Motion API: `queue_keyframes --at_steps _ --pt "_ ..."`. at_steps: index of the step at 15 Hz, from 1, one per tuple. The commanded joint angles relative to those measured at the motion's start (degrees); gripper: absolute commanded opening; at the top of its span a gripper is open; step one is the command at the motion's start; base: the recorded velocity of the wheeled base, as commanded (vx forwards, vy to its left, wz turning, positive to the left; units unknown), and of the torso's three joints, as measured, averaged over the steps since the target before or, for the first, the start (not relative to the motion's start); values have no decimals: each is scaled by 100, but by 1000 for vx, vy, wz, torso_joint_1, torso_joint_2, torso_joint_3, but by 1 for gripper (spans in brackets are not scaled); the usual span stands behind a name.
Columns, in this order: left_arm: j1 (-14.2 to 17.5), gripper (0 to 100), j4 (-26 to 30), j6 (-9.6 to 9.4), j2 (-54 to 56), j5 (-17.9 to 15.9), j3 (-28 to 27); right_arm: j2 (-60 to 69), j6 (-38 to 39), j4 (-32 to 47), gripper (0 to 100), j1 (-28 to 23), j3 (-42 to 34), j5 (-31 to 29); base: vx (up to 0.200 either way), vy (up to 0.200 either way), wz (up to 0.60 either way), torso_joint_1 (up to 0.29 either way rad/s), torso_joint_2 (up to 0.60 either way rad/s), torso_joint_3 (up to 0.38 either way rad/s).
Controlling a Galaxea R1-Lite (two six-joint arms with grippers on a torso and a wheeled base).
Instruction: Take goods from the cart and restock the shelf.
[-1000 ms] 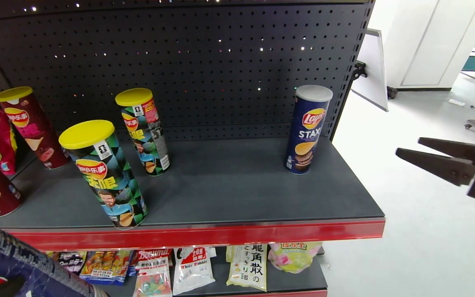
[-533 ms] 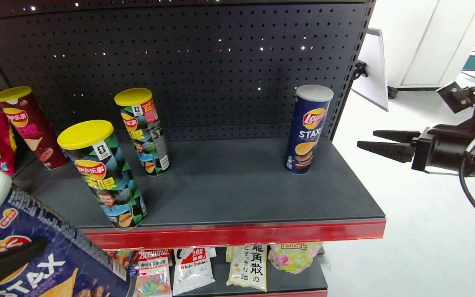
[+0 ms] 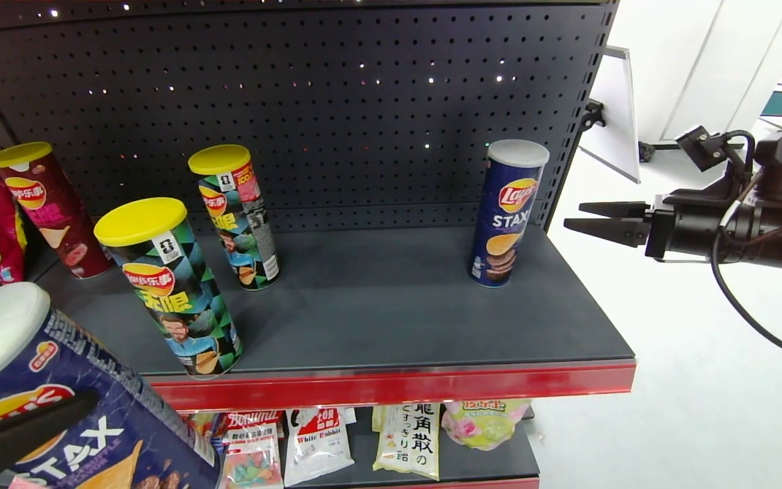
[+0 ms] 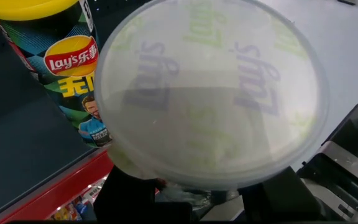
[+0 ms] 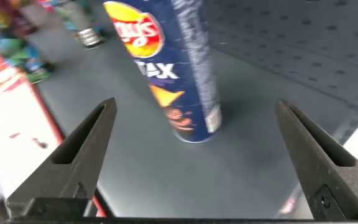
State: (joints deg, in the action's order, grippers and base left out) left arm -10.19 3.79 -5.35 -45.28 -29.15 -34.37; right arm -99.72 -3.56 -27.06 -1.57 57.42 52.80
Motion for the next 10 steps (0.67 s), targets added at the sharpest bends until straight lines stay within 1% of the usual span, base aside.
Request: queue_keyframes --at_steps 1,4,7,9,10 --pt "0 0 -1 -1 -8 6 -9 -74 -4 -1 100 17 15 187 0 0 0 0 0 0" --pt "0 0 -10 -1 -52 6 -9 -267 -110 -1 100 184 147 257 0 0 0 0 0 0" --pt "0 0 -19 -1 -78 14 -18 -566 -426 -1 100 351 516 249 0 0 0 0 0 0" --pt "0 0 -19 -10 -60 14 -26 -601 -567 -1 100 386 586 266 0 0 0 0 0 0" --pt "0 0 -19 -10 -60 14 -35 -619 -584 -1 100 500 595 293 0 0 0 0 0 0"
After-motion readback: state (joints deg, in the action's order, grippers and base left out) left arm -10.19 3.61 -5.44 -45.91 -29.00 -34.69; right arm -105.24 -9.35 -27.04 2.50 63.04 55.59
